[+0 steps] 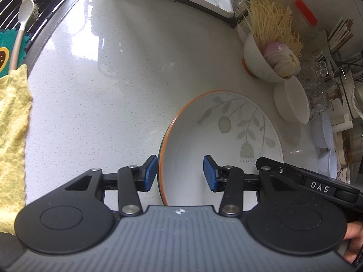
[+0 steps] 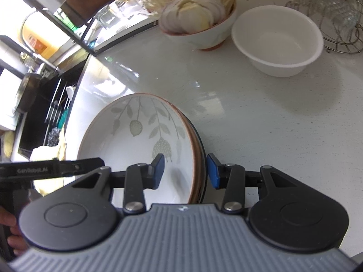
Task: Organize plates and bowls
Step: 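Open both grippers to release the plate on the stack, then move both grippers toward the white plastic bowls beside the tea kettle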
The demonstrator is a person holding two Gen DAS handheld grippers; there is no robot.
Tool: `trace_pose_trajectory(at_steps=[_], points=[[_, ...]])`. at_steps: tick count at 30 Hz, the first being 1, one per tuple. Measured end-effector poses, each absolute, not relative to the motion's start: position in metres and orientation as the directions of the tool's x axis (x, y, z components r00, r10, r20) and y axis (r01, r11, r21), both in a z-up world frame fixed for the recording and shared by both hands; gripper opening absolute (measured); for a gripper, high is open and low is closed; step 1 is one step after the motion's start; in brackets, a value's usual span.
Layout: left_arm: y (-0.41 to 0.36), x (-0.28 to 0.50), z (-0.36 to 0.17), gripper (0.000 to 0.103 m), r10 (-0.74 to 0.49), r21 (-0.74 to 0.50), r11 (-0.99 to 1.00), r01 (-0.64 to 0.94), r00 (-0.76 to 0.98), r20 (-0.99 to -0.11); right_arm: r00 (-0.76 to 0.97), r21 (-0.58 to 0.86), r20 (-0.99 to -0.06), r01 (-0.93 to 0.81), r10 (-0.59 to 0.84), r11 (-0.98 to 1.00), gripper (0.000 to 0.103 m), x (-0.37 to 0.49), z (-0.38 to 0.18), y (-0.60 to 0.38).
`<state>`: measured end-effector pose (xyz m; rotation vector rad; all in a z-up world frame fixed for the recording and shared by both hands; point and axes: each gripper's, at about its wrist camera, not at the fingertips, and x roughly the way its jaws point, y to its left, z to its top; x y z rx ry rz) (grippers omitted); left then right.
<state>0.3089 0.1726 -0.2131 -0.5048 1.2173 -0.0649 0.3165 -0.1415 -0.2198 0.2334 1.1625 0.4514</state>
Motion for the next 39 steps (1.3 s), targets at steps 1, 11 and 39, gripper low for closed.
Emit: trace_pose_trajectory(at_steps=[1, 11, 39], points=[[0.173, 0.308, -0.213, 0.050, -0.302, -0.396, 0.892, -0.219, 0.362, -0.882, 0.318, 0.405, -0.828, -0.232, 0.462, 0.884, 0.044, 0.316, -0.220, -0.140], [0.162, 0.305, -0.202, 0.050, -0.200, -0.304, 0.929, -0.212, 0.402, -0.893, 0.343, 0.412, -0.817, -0.217, 0.464, 0.885, 0.043, 0.312, -0.213, -0.153], [0.049, 0.255, -0.082, 0.051, -0.009, -0.176, 0.961, -0.215, 0.608, -0.794, 0.613, 0.271, -0.672, -0.318, 0.415, 0.908, 0.043, 0.255, -0.107, -0.248]])
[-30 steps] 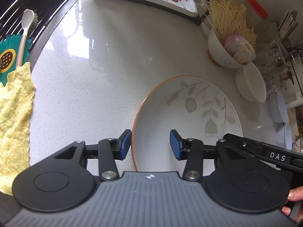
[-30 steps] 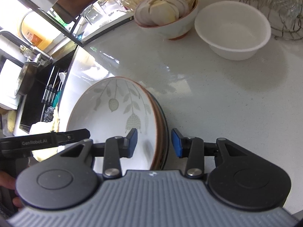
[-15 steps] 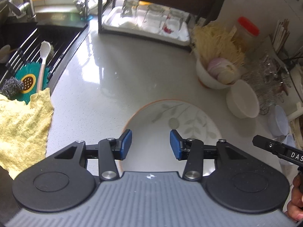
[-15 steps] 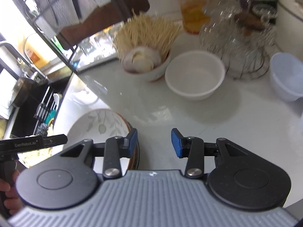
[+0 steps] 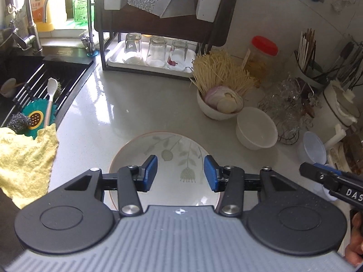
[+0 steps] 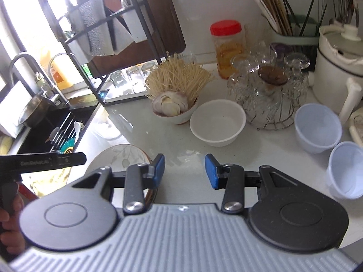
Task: Organize plates and bowls
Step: 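Move both grippers toward the white plastic bowls beside the tea kettle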
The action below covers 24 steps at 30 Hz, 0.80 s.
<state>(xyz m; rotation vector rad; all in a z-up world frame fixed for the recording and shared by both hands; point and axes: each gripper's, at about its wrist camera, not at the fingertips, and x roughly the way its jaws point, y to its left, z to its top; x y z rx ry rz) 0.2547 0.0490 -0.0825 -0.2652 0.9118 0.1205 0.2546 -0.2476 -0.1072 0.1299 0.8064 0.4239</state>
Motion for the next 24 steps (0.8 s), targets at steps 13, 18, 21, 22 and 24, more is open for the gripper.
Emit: trace_pose_trajectory(at_steps=[13, 18, 21, 22, 24], points=[[0.022, 0.239, -0.053, 0.051, -0.076, -0.165, 0.983, -0.080, 0.640, -0.765, 0.632, 0.251, -0.653, -0.338, 0.416, 0.907, 0.043, 0.234, -0.085, -0.246], [0.023, 0.243, -0.051, 0.051, -0.129, -0.167, 0.986, 0.000, 0.636, -0.761, 0.642, 0.260, -0.658, -0.299, 0.395, 0.918, 0.043, 0.228, -0.082, -0.237], [0.024, 0.246, -0.051, 0.051, -0.167, -0.174, 0.983, 0.052, 0.631, -0.757, 0.653, 0.266, -0.660, -0.261, 0.373, 0.928, 0.043, 0.225, -0.079, -0.232], [0.024, 0.247, -0.051, 0.051, -0.173, -0.169, 0.983, 0.067, 0.632, -0.755, 0.660, 0.264, -0.658, -0.247, 0.361, 0.932, 0.043, 0.224, -0.077, -0.231], [0.028, 0.249, -0.050, 0.051, -0.187, -0.171, 0.981, 0.088, 0.634, -0.750, 0.675, 0.262, -0.655, -0.219, 0.340, 0.940, 0.043, 0.222, -0.074, -0.228]])
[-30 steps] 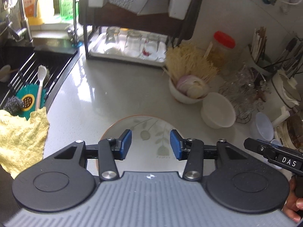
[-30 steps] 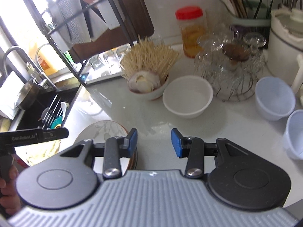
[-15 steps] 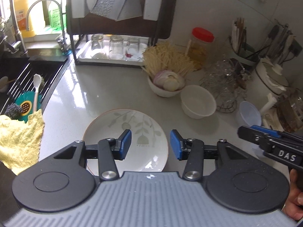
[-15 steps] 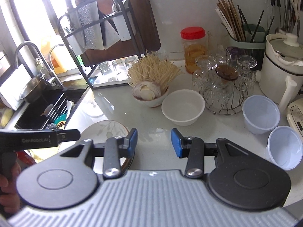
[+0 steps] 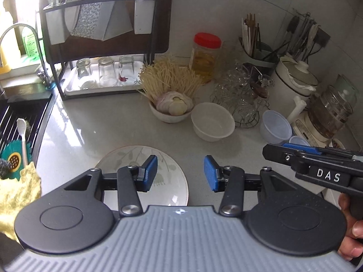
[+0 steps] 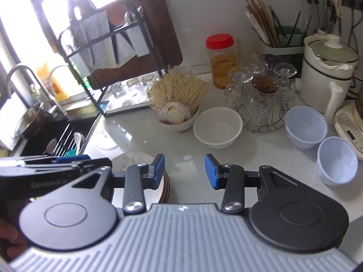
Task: Organize plates and bowls
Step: 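Move both grippers toward the white plastic bowls beside the tea kettle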
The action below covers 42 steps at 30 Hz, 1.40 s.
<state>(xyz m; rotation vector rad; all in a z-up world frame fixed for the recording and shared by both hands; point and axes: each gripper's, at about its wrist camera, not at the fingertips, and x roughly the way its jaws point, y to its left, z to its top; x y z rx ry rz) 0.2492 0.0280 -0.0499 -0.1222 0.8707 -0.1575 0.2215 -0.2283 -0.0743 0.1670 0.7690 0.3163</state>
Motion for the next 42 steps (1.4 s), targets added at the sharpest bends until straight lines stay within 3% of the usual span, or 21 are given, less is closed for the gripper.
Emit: trace_pose_trajectory(at_steps=[21, 42], points=[[0.044, 0.266, -0.073, 0.051, -0.373, -0.254, 0.926, 0.281, 0.560, -0.739, 0.729, 0.239, -0.673, 0.051, 0.127, 0.970, 0.043, 0.181, -0.081, -0.219], [-0.094, 0.312, -0.095, 0.051, -0.464, -0.290, 0.871, 0.396, 0.471, -0.750, 0.722, 0.245, -0.692, 0.242, -0.005, 0.939, 0.043, 0.198, -0.103, -0.346]])
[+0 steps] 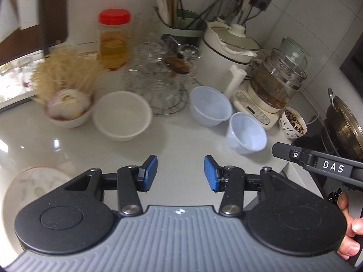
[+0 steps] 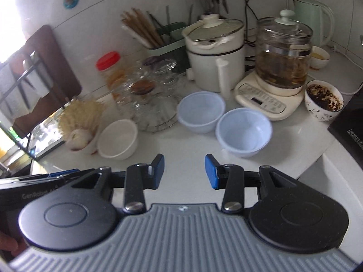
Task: Organize plates and bowls
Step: 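Move both grippers toward the white plastic bowls beside the tea kettle, then close both grippers on the rim of the plastic bowl by the kettle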
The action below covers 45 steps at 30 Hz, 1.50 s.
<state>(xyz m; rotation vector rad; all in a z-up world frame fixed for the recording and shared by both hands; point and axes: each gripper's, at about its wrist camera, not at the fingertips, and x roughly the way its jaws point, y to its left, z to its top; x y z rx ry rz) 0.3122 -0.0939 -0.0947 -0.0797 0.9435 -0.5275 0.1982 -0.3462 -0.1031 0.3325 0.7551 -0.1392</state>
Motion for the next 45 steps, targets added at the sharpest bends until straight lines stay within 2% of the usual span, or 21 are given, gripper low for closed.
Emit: trace_pose_trajectory(at_steps=[6, 8, 9, 10, 12, 13, 24, 28, 31, 33, 37, 39, 45], points=[[-0.142, 0.330, -0.107, 0.052, -0.461, -0.289, 0.866, 0.408, 0.429, -0.777, 0.685, 0.262, -0.729, 0.302, -0.018, 0.917, 0.043, 0.209, -0.123, -0.393], [-0.157, 0.337, -0.112, 0.057, -0.455, -0.283, 0.866, 0.412, 0.414, -0.788, 0.670, 0.287, -0.742, 0.320, -0.002, 0.903, 0.043, 0.213, -0.132, -0.408], [-0.164, 0.341, -0.115, 0.060, -0.453, -0.282, 0.866, 0.413, 0.409, -0.792, 0.664, 0.298, -0.747, 0.330, 0.004, 0.895, 0.051, 0.216, -0.136, -0.417], [-0.172, 0.345, -0.118, 0.061, -0.454, -0.284, 0.864, 0.415, 0.402, -0.795, 0.663, 0.306, -0.749, 0.342, 0.003, 0.888, 0.063, 0.218, -0.139, -0.425], [-0.186, 0.353, -0.125, 0.062, -0.457, -0.294, 0.863, 0.410, 0.387, -0.801, 0.670, 0.326, -0.742, 0.359, 0.001, 0.875, 0.073, 0.220, -0.145, -0.442], [-0.194, 0.357, -0.129, 0.062, -0.456, -0.297, 0.865, 0.405, 0.384, -0.803, 0.670, 0.331, -0.743, 0.365, 0.002, 0.870, 0.075, 0.222, -0.148, -0.450], [-0.260, 0.392, -0.167, 0.062, -0.498, -0.383, 0.851, 0.358, 0.323, -0.805, 0.647, 0.415, -0.759, 0.399, 0.070, 0.818, 0.074, 0.258, -0.193, -0.530], [-0.273, 0.403, -0.184, 0.061, -0.513, -0.430, 0.848, 0.309, 0.277, -0.812, 0.634, 0.422, -0.767, 0.380, 0.100, 0.823, 0.072, 0.273, -0.209, -0.537], [-0.279, 0.411, -0.196, 0.060, -0.517, -0.450, 0.847, 0.282, 0.245, -0.820, 0.604, 0.420, -0.788, 0.380, 0.123, 0.824, 0.062, 0.282, -0.219, -0.537], [-0.283, 0.416, -0.204, 0.060, -0.520, -0.463, 0.846, 0.264, 0.222, -0.825, 0.599, 0.433, -0.787, 0.369, 0.146, 0.823, 0.060, 0.285, -0.222, -0.538], [-0.289, 0.424, -0.216, 0.049, -0.530, -0.486, 0.841, 0.237, 0.189, -0.826, 0.604, 0.439, -0.782, 0.356, 0.155, 0.825, 0.051, 0.291, -0.227, -0.542], [-0.291, 0.428, -0.221, 0.045, -0.526, -0.486, 0.845, 0.223, 0.183, -0.830, 0.600, 0.447, -0.783, 0.358, 0.164, 0.820, 0.049, 0.294, -0.231, -0.545], [-0.295, 0.431, -0.227, 0.034, -0.531, -0.497, 0.843, 0.208, 0.173, -0.829, 0.584, 0.445, -0.791, 0.344, 0.183, 0.827, 0.034, 0.300, -0.241, -0.546]])
